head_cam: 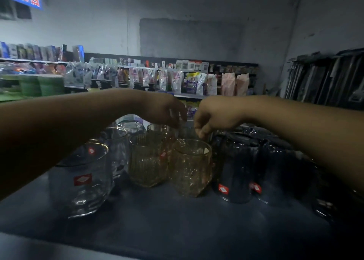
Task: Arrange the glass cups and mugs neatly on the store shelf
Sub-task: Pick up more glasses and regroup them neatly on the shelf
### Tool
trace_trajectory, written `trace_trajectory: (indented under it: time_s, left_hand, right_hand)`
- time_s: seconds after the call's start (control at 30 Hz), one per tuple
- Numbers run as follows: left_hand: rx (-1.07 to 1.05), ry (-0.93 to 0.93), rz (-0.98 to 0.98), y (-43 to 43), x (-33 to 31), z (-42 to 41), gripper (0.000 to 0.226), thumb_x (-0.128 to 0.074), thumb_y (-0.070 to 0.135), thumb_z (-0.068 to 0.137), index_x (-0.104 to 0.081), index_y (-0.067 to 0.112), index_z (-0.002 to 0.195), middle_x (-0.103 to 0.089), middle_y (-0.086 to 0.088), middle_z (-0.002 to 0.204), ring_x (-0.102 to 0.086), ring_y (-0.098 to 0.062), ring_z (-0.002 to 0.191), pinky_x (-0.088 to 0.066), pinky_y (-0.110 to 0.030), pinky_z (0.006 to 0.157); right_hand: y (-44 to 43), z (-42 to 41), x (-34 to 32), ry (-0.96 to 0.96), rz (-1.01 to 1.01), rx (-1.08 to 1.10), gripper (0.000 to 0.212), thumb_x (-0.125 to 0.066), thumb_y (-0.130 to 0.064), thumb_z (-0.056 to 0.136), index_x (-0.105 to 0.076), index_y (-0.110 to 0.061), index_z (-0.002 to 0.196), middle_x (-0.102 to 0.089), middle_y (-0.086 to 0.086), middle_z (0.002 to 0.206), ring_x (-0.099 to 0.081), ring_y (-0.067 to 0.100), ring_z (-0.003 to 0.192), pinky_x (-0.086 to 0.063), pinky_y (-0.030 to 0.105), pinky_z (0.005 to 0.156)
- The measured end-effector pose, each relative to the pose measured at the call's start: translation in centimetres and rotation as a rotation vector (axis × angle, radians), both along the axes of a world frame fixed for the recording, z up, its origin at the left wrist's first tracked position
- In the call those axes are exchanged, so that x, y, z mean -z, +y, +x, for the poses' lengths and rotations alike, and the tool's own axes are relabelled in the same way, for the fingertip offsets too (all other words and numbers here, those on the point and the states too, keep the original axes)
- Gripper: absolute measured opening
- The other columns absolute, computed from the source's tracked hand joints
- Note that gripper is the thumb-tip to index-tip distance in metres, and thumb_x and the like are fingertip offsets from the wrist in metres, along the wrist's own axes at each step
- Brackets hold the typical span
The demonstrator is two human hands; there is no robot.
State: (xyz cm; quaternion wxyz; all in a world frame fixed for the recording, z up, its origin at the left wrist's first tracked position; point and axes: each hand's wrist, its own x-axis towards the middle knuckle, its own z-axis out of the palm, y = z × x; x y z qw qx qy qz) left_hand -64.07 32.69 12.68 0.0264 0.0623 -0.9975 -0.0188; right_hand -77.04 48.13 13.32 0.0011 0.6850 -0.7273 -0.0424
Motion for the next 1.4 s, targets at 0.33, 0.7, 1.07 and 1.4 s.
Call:
trace_trajectory:
  time_s: [0.33,0.7,1.07,1.4]
  left_hand:
    - [-0.045,-0.048,0.348,-0.8,-3.4,-1.3,0.061,-0.087,0.023,0.077,-0.052,0.033,0.127,-0.063,0.006,0.133,-0.067,-0.013,0.109,-0.059,-0.039,0.095]
    - [0.170,0.118,0.463,-2.7,-3.8,-1.4,0.066,-0.086,0.028,0.072,-0.055,0.038,0.130,-0.065,0.007,0.132,-0.065,-0.017,0.120,-0.059,-0.045,0.095]
    - [0.269,0.438,0.492,-5.9,-1.4,0.8,0.078,-0.094,0.004,0.064,-0.048,0.020,0.124,-0.064,-0.001,0.125,-0.071,-0.019,0.109,-0.063,-0.040,0.086]
    - [0.340,0.635,0.558,-5.5,0.0,0.4,0.082,-0.093,0.031,0.061,-0.040,0.025,0.123,-0.063,-0.005,0.124,-0.072,-0.019,0.106,-0.063,-0.039,0.084]
  right_hand:
    - [0.1,-1.4,-3.2,0.054,-0.214,-0.078,0.012,-0.073,-0.026,0.092,-0.075,-0.018,0.100,-0.072,-0.008,0.094,-0.065,0.006,0.086,-0.047,0.028,0.076]
    - [1.2,0.6,-4.6,0.038,-0.411,-0.057,0.009,-0.075,-0.031,0.089,-0.069,-0.037,0.091,-0.060,-0.023,0.087,-0.055,-0.005,0.080,-0.034,0.012,0.065]
    - [-1.8,-0.3,-1.4,-1.008,-0.507,0.431,0.045,-0.070,-0.045,0.092,-0.067,-0.007,0.116,-0.071,0.020,0.115,-0.073,0.037,0.103,-0.061,0.049,0.089]
    - [-3.7,-0.5,-1.2,-1.340,-0.473,0.182,0.045,-0.058,-0.046,0.097,-0.066,-0.015,0.128,-0.072,0.016,0.123,-0.070,0.029,0.096,-0.058,0.038,0.073]
